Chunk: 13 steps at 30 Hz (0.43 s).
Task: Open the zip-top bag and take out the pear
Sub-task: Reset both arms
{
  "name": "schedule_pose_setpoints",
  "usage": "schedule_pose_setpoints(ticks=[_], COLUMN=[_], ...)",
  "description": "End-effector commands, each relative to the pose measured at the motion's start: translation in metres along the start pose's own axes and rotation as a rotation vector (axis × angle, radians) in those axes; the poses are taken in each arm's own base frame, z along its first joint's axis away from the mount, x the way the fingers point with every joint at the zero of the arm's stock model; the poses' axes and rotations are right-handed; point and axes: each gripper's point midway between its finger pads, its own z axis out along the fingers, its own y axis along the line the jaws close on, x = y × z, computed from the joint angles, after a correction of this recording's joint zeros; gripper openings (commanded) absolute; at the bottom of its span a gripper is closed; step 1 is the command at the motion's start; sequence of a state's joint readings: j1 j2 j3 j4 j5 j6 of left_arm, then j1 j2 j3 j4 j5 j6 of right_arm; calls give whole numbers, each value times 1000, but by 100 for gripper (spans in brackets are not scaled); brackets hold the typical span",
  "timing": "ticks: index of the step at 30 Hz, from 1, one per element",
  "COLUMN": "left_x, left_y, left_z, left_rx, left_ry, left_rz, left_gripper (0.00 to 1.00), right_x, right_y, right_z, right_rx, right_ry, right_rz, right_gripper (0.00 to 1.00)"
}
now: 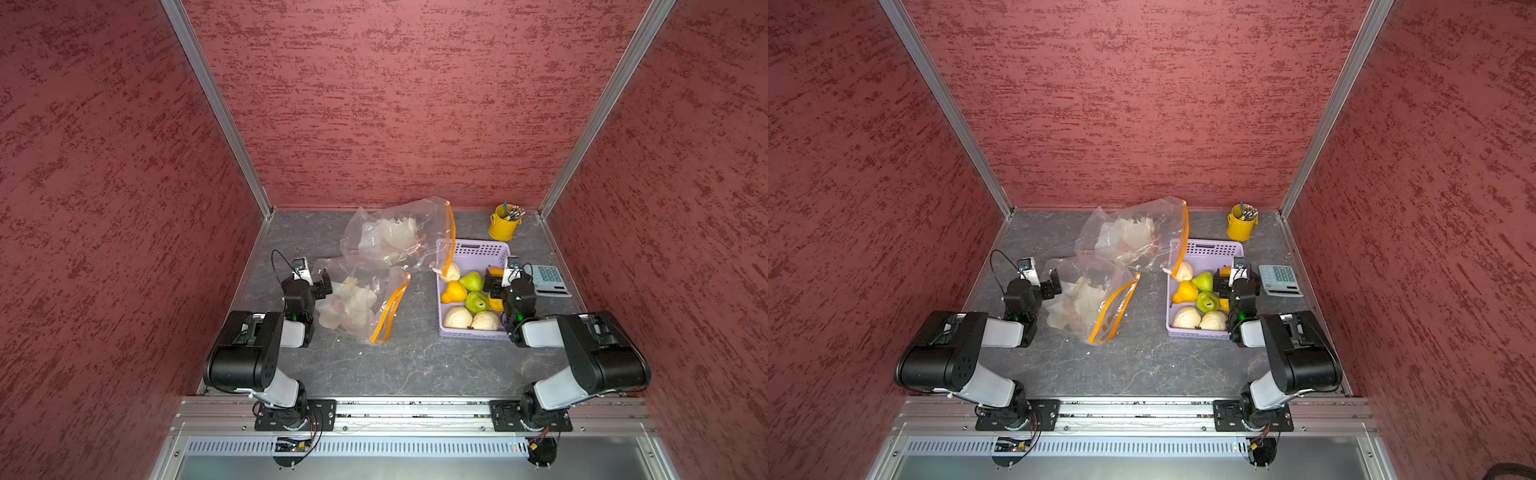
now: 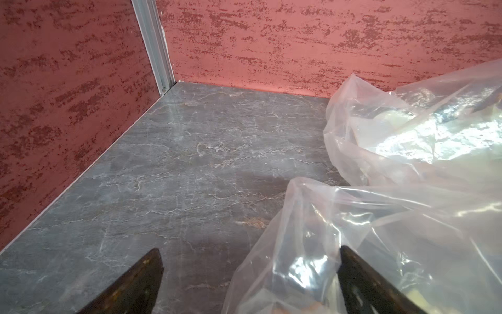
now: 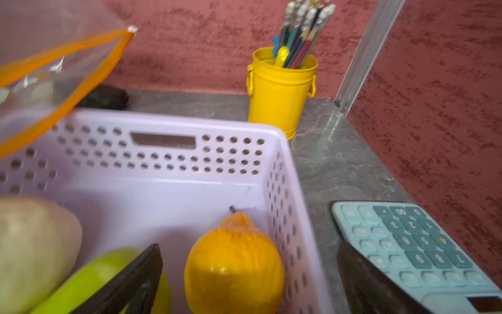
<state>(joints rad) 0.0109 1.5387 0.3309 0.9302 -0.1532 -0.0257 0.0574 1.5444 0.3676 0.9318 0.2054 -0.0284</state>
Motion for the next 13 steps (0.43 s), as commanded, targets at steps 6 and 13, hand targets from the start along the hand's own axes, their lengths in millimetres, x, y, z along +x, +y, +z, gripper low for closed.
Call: schedule_pose_setpoints(ticks=[6,13], left_x=[-14,-14], left_y=[-4,-4], left_z=[3,3], left_rx=[36,36], left_ry=[-34,-31], left_rz=[-23,-25], left_gripper=[100,100], right_x=[-4,-5], right_y=[-2,-2], right_z=[2,1], right_rx=[-19,-17], right_ry=[-8,-9], right_rz=[52,54], right_gripper=[99,99])
